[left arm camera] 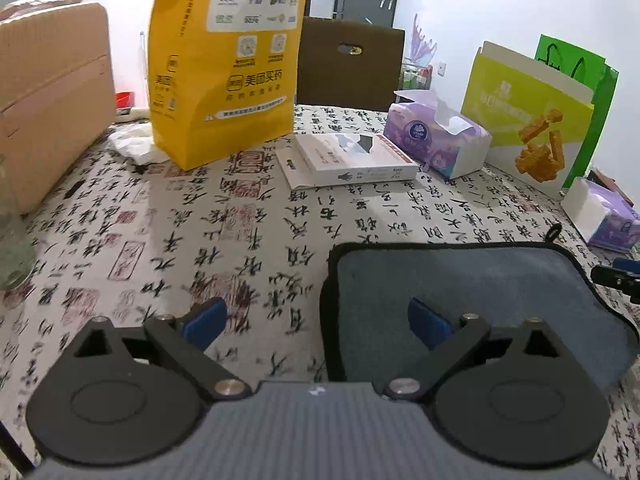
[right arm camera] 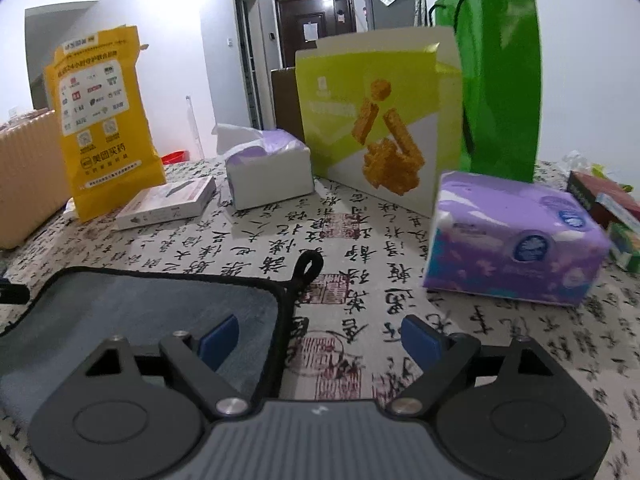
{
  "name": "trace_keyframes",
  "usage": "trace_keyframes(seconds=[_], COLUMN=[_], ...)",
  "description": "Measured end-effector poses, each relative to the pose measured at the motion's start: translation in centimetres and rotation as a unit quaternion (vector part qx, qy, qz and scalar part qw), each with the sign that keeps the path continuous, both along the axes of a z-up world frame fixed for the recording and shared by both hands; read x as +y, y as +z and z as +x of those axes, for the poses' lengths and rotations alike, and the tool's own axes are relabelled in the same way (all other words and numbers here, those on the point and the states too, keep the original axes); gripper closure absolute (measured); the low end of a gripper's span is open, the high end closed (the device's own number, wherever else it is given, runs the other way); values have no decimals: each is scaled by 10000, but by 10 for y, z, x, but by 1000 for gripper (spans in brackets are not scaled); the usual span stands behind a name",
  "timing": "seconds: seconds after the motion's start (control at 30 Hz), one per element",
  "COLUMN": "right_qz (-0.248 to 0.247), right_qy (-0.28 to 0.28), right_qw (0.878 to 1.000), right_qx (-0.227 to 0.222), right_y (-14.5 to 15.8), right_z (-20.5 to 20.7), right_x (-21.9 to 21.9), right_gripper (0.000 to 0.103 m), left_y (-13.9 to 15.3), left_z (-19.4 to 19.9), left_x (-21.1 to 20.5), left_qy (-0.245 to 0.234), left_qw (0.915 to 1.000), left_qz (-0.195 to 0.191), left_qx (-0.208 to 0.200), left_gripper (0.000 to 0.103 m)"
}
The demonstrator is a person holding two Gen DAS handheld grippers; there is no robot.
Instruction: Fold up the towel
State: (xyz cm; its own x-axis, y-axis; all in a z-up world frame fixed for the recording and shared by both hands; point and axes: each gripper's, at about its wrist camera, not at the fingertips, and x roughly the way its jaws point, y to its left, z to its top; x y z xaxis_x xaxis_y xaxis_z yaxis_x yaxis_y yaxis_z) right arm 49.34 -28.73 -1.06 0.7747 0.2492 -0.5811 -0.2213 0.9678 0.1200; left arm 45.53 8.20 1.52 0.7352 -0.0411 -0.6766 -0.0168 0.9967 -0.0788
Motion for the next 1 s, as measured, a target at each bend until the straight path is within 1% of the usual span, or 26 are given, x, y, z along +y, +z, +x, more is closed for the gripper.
trace_keyframes(seconds=[0.3, 0.53, 0.83, 1.0], right_qz=[-19, -46, -2, -132], right_qy=[93, 126, 96, 125], right_qw=[9999, 9998, 9994, 9988], right_qx=[-50, -141, -336, -459], right_y=[23, 36, 50, 53], right_z=[-62, -110, -167, -199], right_x=[5, 7, 7, 12], right_gripper=[14, 13, 13, 10], left_y=[19, 24, 32, 31], left_z=[-58, -107, -162, -190], left_x=[-4, -4, -10, -12], left_qy=[49, 112, 62, 28], left_qw=[9998, 9992, 9987, 9980], left_qz=[-160, -344, -395, -521], left_qx=[-133, -157, -307, -360], left_gripper=[4, 4, 3, 3])
